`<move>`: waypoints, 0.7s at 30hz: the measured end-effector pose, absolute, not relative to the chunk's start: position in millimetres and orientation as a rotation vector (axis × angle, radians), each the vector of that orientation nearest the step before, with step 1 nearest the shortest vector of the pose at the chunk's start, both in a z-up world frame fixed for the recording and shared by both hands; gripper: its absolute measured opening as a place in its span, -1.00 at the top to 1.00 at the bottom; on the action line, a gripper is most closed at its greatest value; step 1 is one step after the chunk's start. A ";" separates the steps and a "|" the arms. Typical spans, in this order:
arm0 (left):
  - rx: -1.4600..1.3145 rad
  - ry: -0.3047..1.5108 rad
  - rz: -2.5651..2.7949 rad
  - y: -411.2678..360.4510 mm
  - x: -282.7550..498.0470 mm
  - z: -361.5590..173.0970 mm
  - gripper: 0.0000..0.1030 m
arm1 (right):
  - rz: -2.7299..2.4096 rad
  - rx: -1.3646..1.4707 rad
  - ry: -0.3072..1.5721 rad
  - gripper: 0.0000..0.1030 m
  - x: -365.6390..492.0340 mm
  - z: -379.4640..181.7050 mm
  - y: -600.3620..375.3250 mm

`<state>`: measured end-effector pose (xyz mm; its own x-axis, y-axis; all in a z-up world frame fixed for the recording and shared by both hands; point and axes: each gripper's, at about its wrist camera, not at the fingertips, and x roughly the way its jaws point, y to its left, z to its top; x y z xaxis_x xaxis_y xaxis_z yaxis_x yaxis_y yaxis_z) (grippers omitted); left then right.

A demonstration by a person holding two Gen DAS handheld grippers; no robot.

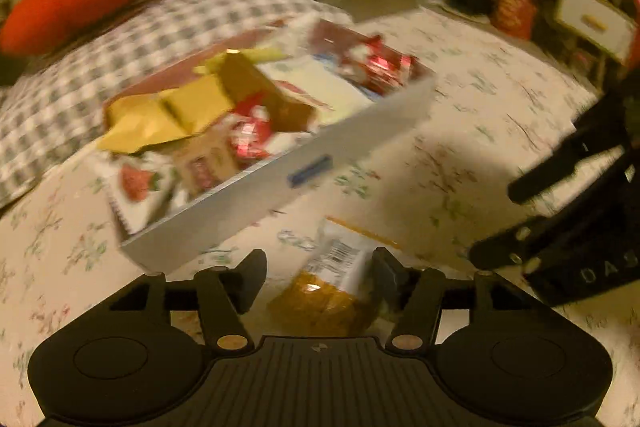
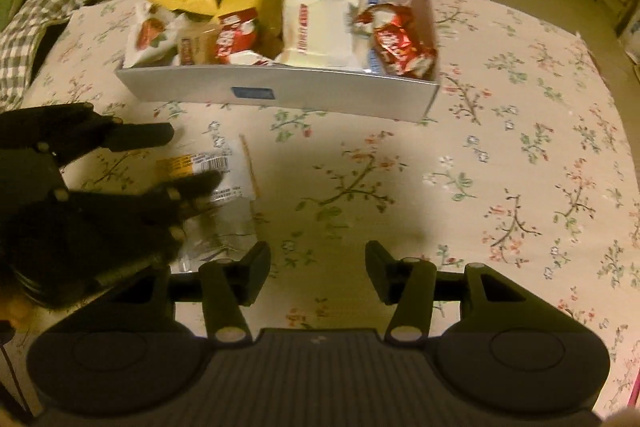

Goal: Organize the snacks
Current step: 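Grasp the orange-labelled packet with the left gripper while the right gripper grasps a clear wrapper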

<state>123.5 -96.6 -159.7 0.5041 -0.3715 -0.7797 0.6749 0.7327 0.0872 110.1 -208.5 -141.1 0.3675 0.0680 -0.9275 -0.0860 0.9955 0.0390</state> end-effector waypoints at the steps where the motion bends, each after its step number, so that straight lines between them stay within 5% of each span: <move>1: 0.437 0.826 -0.684 -100.2 120.6 -161.3 -0.12 | 0.101 -0.018 1.191 0.03 109.8 -141.1 -208.7; 5: 0.546 0.793 -0.706 -111.4 110.6 -168.2 -0.16 | 0.097 -0.010 1.184 0.00 111.6 -139.3 -210.6; 7: 0.515 0.827 -0.692 -109.4 116.1 -166.1 0.19 | 0.099 -0.007 1.182 0.00 111.4 -138.1 -209.4; 10: 0.498 0.847 -0.685 -105.2 118.3 -165.6 0.29 | 0.111 -0.012 1.182 0.00 110.6 -137.7 -207.4; 14: 0.457 0.864 -0.647 -94.0 122.0 -160.2 0.30 | 0.150 -0.026 1.167 -0.02 107.6 -134.1 -206.2; 17: 0.353 0.898 -0.615 -77.4 131.2 -151.4 0.30 | 0.265 -0.095 1.150 -0.31 100.4 -132.8 -196.3; 21: 0.292 0.935 -0.542 -61.8 137.3 -146.5 0.30 | 0.408 -0.190 1.133 -0.34 92.4 -136.2 -177.6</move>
